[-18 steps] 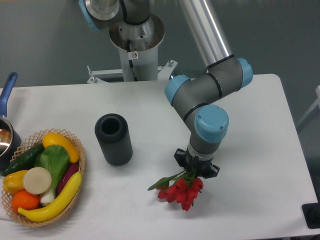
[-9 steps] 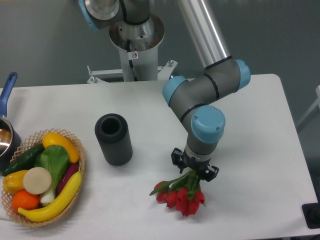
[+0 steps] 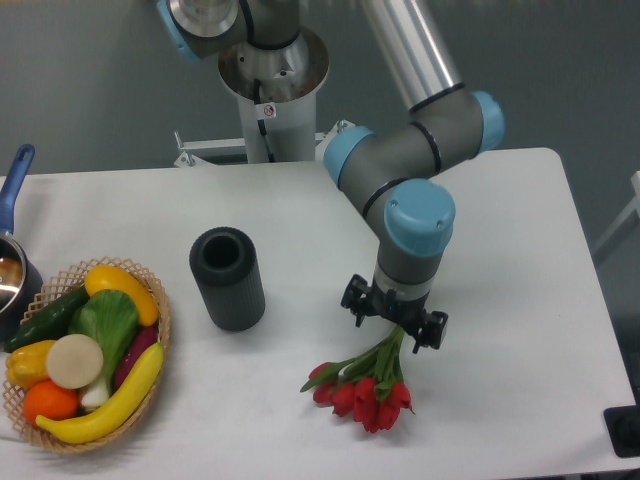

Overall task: Place the flowers on the table
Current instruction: 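Raise the open gripper up away from the tulips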

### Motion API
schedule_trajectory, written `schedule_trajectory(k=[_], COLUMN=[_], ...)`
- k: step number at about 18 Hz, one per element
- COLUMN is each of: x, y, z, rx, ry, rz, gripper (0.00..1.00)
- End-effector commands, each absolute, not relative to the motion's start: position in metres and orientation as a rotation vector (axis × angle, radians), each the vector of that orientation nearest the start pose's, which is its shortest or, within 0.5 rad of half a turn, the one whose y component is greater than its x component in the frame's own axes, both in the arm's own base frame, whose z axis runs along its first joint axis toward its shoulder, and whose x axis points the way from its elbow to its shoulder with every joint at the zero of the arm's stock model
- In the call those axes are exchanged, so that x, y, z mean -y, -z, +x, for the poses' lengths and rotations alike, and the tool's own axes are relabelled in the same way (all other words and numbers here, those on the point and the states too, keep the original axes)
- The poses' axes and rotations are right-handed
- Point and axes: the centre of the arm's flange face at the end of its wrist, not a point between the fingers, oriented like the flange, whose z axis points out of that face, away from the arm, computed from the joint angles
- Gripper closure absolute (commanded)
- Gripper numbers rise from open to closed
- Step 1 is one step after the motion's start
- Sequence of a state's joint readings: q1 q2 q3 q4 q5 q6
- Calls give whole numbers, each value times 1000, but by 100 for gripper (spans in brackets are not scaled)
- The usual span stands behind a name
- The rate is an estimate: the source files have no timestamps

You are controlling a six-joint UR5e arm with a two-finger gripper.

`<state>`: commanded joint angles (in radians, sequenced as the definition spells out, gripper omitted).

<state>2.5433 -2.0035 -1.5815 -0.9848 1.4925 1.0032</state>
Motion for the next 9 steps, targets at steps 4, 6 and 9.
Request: schedule_trajectory(k=[4, 6, 9], x=[-452, -436, -423], y=[-300, -298, -291], z=[-472, -485, -489], rx=[-60, -103, -107], ry=[-137, -149, -135], rz=[-2991, -2992, -3010], gripper=[0, 0, 0])
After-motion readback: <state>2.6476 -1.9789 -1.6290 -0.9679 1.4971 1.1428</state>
